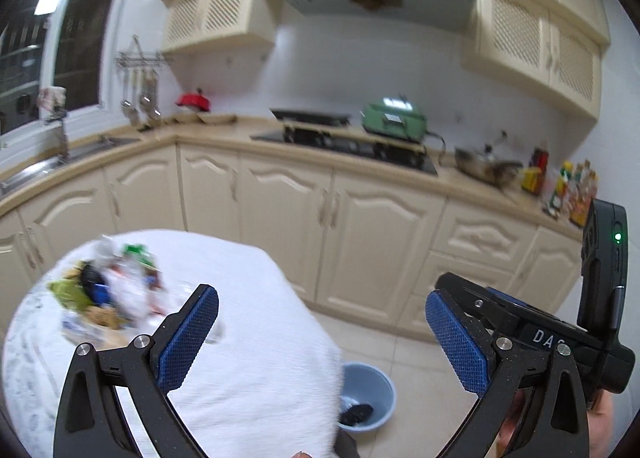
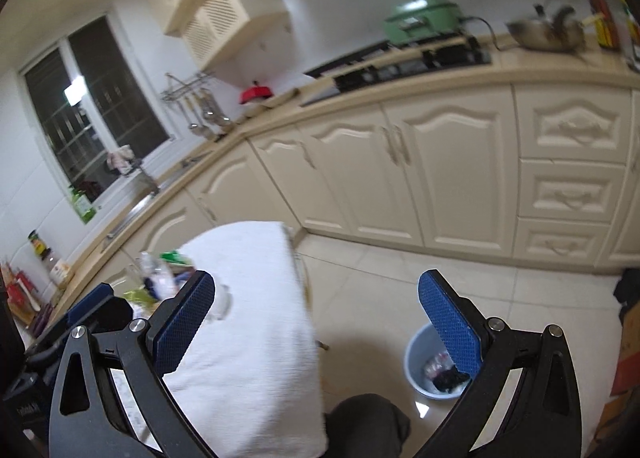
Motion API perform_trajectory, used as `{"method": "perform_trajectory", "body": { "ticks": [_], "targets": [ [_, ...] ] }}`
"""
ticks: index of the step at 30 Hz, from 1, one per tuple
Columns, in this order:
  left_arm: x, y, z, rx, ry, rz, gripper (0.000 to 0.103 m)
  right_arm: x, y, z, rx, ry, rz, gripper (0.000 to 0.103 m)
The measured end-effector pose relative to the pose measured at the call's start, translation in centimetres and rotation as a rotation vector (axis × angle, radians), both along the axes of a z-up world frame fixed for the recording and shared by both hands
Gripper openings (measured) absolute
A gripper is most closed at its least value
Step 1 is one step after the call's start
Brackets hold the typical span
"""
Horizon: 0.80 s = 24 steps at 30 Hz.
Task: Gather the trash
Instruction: 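Move both tools back over the table, then grasp the bread package with left tool while right tool grasps clear plastic bag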
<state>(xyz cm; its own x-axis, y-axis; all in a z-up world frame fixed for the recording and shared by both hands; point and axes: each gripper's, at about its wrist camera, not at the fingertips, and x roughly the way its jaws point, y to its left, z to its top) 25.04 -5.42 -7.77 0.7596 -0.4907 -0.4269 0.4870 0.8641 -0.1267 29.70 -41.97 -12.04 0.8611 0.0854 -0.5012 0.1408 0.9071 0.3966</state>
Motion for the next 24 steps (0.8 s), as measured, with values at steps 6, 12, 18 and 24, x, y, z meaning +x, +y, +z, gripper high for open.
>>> {"method": "perform_trajectory", "body": {
  "ticks": [6, 12, 18, 24],
  "targets": [
    [-6.1, 7.9, 0.8, -0.046, -0.075, 0.116, 0.102, -0.5, 5.1, 2.6, -0.039, -0.064, 0.091, 0.103],
    [-11.2, 13.7, 0.3, -0.049, -0.102, 0.239, 0.102, -0.1, 10.8, 4.2, -0.086, -0.102, 0.192, 0.103],
    [-14.3, 17.6, 0.4, -0.057, -0.104, 0.34, 0.102, 0.9, 16.3, 4.7, -0.148, -0.097, 0.284, 0.103],
    [-14.0, 18.7, 1.1, -0.051, -0.067, 0.392, 0.102, 2.5, 19.7, 5.1, -0.195, -0.069, 0.334, 0.103]
  ]
}}
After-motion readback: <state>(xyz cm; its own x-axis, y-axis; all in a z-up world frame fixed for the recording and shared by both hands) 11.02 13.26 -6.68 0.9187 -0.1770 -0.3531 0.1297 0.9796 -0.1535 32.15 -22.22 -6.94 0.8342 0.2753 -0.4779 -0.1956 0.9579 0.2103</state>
